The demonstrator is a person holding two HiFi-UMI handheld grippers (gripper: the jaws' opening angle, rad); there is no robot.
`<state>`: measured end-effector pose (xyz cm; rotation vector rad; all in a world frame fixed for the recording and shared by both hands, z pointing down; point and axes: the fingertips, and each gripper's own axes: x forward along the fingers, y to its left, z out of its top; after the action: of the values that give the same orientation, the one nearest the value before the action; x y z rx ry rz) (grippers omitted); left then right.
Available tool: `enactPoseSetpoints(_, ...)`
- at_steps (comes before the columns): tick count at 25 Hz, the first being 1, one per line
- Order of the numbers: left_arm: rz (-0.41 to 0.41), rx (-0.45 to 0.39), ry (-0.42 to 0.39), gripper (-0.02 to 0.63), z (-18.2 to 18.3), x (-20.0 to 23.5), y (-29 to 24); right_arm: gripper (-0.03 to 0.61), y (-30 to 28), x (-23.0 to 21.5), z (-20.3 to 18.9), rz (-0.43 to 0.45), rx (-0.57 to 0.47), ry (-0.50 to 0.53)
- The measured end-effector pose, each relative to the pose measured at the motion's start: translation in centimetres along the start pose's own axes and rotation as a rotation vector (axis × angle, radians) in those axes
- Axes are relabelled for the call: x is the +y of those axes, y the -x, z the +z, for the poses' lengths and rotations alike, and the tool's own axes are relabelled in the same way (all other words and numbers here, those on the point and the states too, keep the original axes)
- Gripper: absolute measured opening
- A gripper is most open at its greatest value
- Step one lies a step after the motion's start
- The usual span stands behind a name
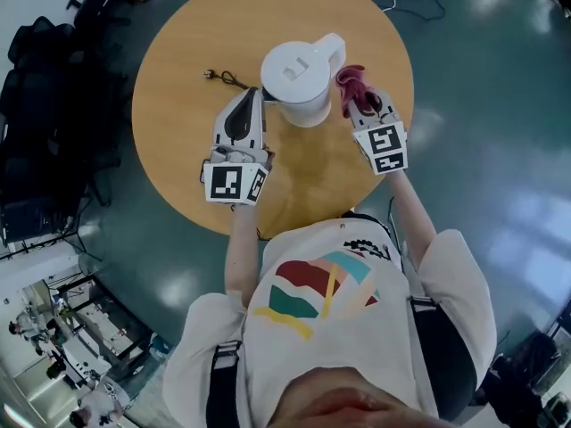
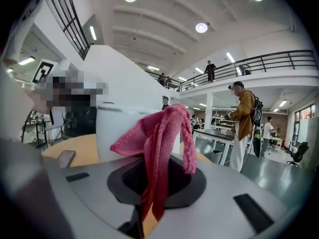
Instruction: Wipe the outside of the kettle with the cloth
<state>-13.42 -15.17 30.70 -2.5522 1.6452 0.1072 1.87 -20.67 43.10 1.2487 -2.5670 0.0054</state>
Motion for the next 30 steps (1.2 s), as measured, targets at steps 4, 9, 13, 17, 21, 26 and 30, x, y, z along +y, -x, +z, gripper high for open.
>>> enactPoseSetpoints(4, 0.032, -0.040, 0.005, 0.041, 1.7, -0.4, 1.8, 0.038, 2.6, 1.6, 3.7, 0.000, -0.074, -0.013)
enactPoseSetpoints(9, 0.047, -0.033, 0.030, 0.041, 1.4, -0.8, 3.5, 0.038, 4.8, 5.4, 6.4, 0.006, -0.140, 0.034)
enactPoseSetpoints(13, 0.044, -0.036, 0.041, 0.041, 1.6, -1.1, 4.2, 0.038, 5.1, 7.0, 6.9, 0.005, -0.150, 0.071)
enactPoseSetpoints(17, 0.038, -0.031, 0.041, 0.041, 1.5, -1.3, 5.2, 0.038, 5.1, 8.2, 7.5, 0.012, -0.161, 0.061)
enactPoseSetpoints(21, 0.040, -0.037, 0.040, 0.040, 1.6, -0.7, 5.8, 0.038, 4.9, 9.2, 8.1, 0.034, -0.177, 0.066)
enactPoseSetpoints(26, 0.046, -0.039, 0.044, 0.040, 1.5, -0.2, 6.2, 0.038, 5.0, 9.9, 8.4, 0.036, -0.181, 0.072)
enactPoseSetpoints(30, 0.041, -0.038, 0.049, 0.040, 1.4, -0.2, 6.2, 0.038, 5.1, 10.5, 8.8, 0.039, -0.181, 0.124)
